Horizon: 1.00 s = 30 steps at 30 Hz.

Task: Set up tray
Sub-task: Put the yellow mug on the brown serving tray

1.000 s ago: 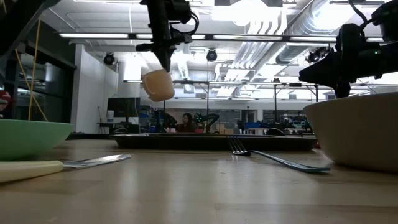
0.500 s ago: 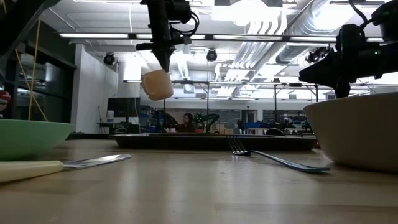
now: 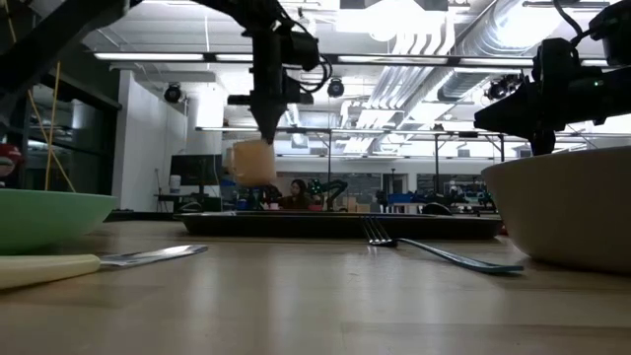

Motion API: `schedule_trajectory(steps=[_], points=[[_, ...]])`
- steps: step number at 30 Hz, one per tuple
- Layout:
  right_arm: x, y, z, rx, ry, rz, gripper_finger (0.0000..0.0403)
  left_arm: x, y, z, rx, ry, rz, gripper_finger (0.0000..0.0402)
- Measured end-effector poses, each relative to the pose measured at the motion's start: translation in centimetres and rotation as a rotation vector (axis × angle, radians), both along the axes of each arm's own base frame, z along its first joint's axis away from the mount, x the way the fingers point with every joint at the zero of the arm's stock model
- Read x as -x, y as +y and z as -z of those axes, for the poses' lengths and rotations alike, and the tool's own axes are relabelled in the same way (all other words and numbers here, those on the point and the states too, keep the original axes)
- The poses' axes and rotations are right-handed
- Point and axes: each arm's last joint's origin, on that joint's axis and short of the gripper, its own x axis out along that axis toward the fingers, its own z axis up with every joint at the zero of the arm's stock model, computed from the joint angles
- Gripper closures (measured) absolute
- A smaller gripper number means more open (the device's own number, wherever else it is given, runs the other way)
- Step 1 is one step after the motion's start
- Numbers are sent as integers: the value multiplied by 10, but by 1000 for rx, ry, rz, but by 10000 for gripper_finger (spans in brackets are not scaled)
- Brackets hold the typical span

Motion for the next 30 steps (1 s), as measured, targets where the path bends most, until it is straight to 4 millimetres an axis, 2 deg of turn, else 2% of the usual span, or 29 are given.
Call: schedule_trajectory(steps=[9,30], points=[[0,0,0,31,16,-5,346,-10,7,23,34,40,4,395],[0,0,0,55,28,-2,346,-12,8,23,23,24,0,395]])
